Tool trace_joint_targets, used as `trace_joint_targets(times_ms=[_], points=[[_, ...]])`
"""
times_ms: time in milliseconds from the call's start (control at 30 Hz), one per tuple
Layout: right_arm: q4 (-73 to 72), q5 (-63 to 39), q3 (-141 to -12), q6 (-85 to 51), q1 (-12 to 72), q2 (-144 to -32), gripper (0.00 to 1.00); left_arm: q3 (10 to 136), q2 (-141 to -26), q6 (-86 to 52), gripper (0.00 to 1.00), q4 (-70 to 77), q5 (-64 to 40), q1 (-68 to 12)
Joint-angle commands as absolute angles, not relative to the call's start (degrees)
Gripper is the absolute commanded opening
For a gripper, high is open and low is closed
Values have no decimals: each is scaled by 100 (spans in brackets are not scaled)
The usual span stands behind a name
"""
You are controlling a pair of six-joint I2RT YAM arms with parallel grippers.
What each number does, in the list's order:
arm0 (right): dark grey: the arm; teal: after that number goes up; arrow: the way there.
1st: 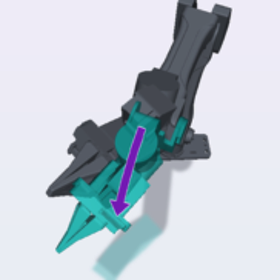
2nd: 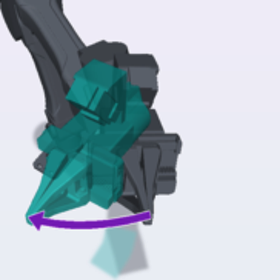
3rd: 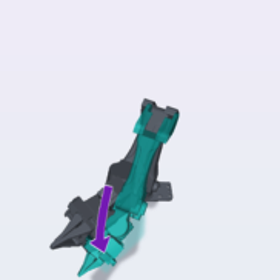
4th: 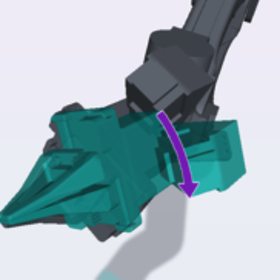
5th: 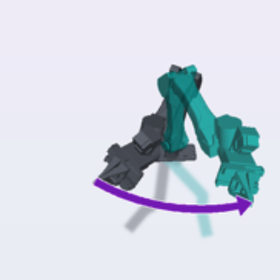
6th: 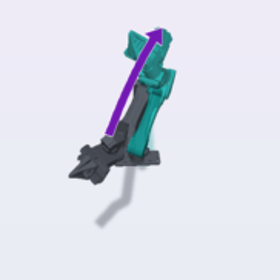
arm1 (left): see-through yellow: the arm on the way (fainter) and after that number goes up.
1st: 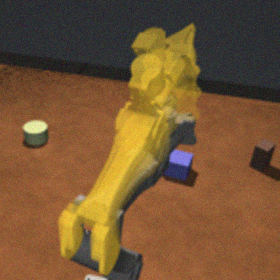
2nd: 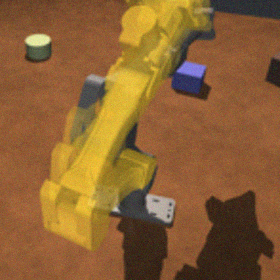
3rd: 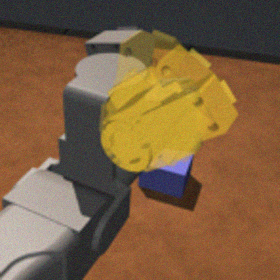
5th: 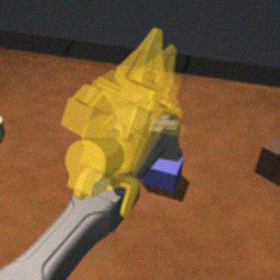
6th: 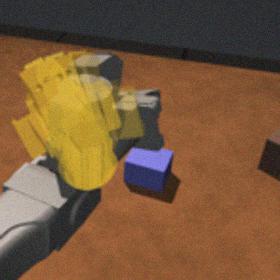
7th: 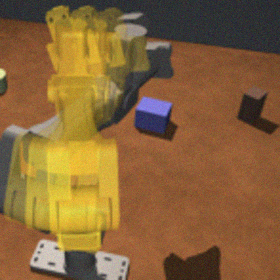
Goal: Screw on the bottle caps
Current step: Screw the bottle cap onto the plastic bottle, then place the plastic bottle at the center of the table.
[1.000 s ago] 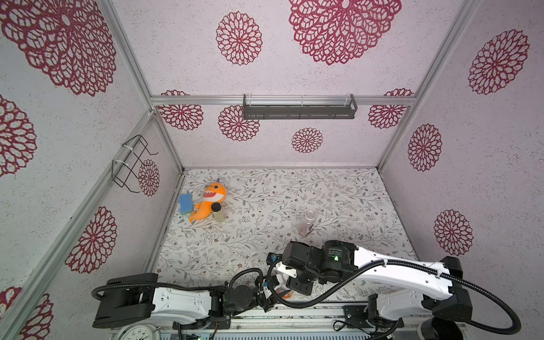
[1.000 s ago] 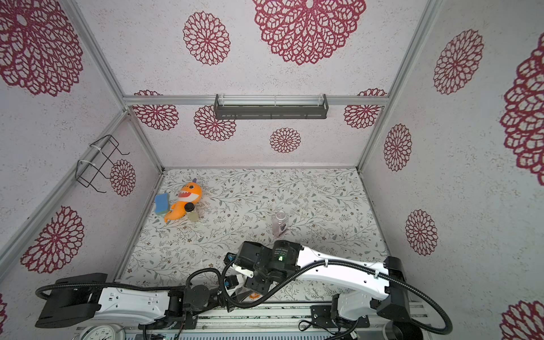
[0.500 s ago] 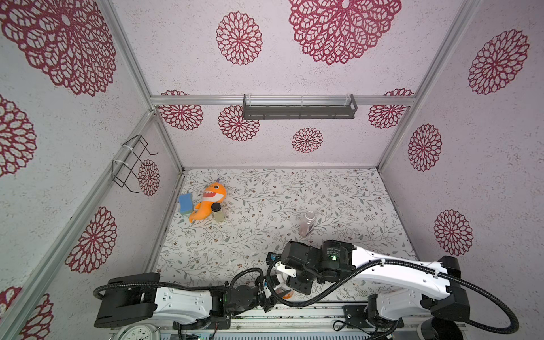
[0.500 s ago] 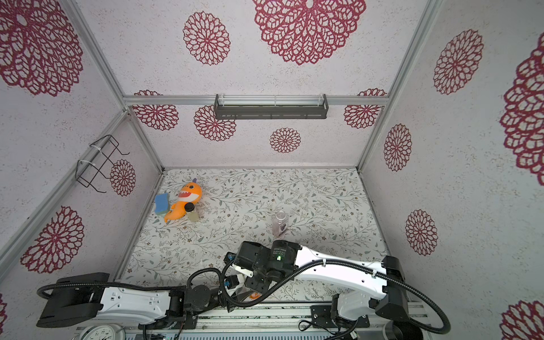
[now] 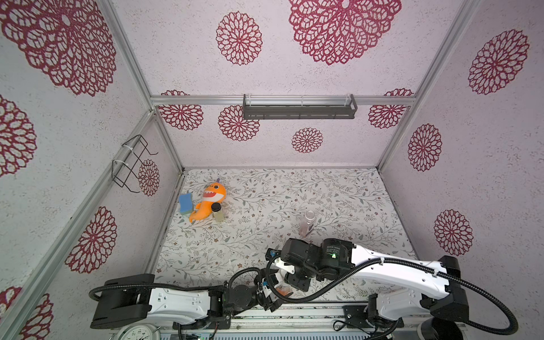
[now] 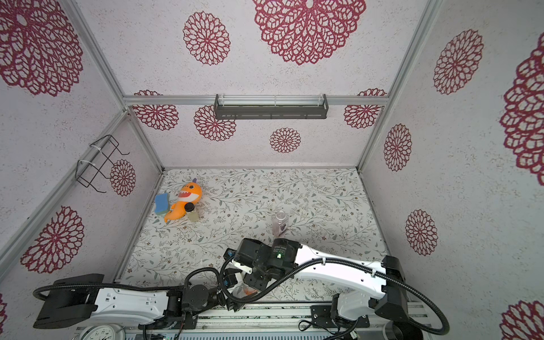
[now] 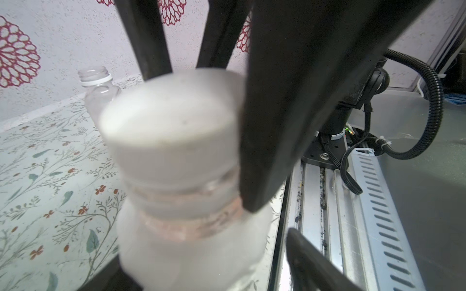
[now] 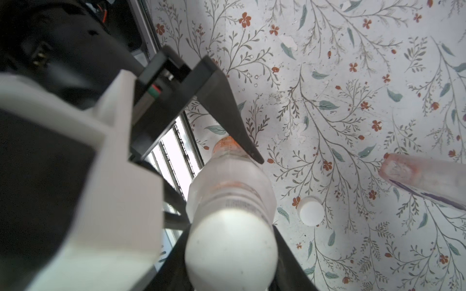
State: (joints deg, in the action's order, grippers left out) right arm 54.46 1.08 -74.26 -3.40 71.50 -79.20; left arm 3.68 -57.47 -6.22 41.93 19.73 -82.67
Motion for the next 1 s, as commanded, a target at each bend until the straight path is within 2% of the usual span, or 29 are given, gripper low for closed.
trace_joint_targets(times_ms=[0,267,500,733,967], points=[[5330,229,-7682,-234,6830,-7890,35,661,-5270,-495,99,3618,2175,-8309],[4933,276,-8207,273,5954,-8419,35,491,-3962,-309,99,2774,3453,-8277],[5184,559,-9488,500,5346,-9707,35,403,-3751,-672,99,2521,4560,-8075],[5575,589,-10756,475,5033,-10818,35,360,-3588,-869,99,2365,4461,-7896],[6012,421,-11592,462,4826,-11472,37,373,-3660,-940,99,2347,4303,-7793]])
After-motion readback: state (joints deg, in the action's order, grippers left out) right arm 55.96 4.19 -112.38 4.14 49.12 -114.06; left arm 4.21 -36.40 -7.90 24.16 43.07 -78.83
